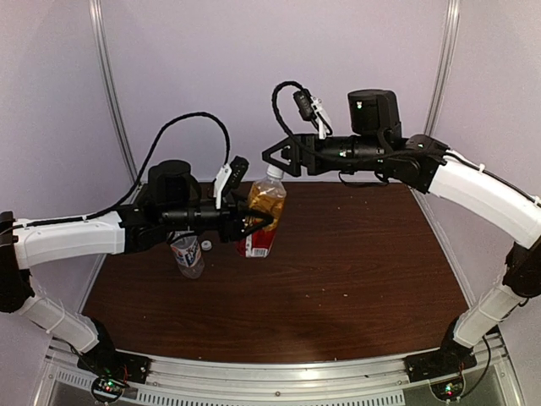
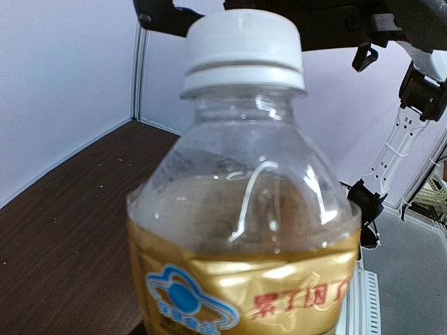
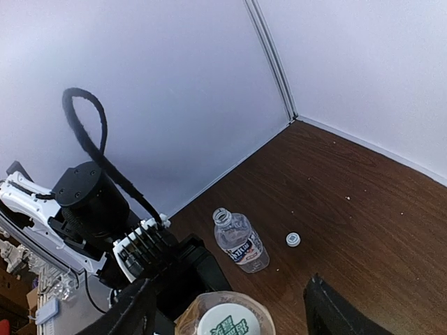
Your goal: Unscrew the bottle caps
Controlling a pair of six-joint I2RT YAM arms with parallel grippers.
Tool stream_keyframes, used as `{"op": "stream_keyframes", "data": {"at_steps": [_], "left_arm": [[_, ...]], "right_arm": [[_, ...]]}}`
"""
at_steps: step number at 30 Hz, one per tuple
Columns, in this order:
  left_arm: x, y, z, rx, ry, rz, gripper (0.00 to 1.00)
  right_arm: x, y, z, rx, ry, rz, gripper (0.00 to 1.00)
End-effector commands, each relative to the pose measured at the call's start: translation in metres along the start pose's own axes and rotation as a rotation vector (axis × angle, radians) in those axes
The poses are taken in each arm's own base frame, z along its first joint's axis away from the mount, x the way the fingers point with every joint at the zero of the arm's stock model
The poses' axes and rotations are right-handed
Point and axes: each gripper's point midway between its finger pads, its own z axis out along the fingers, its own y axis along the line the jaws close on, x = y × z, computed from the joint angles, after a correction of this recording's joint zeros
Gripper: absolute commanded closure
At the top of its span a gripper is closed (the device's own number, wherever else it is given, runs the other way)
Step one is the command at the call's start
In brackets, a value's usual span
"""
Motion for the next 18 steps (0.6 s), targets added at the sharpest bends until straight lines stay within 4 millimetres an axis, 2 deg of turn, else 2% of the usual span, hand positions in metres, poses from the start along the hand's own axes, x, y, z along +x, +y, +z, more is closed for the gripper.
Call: {"op": "stream_keyframes", "data": {"at_steps": [1, 3, 6, 15, 18], "left_arm": [[-0.028, -0.004, -0.007, -0.017, -0.069, 0.047, 0.65], [-0.028, -0.004, -0.007, -0.017, -0.068, 0.048, 0.65], [-0.028, -0.003, -0.008, -0.021, -0.069, 0.047, 0.65], [-0.026, -0.001, -0.008, -0.03, -0.065, 0.048, 0.65], [-0.025, -0.001, -0.007, -0.029, -0.064, 0.048, 0.65]], "right_arm": [[0.009, -0.005, 0.009, 0.009, 0.004, 0.031, 0.32], [0.012, -0.005, 0.011, 0.001, 0.01, 0.034, 0.38], [0.017, -0.007, 0.015, -0.001, 0.019, 0.043, 0.4], [0.022, -0.005, 0.016, -0.022, 0.026, 0.055, 0.54], [0.022, -0.003, 0.015, -0.031, 0.021, 0.056, 0.63]]}}
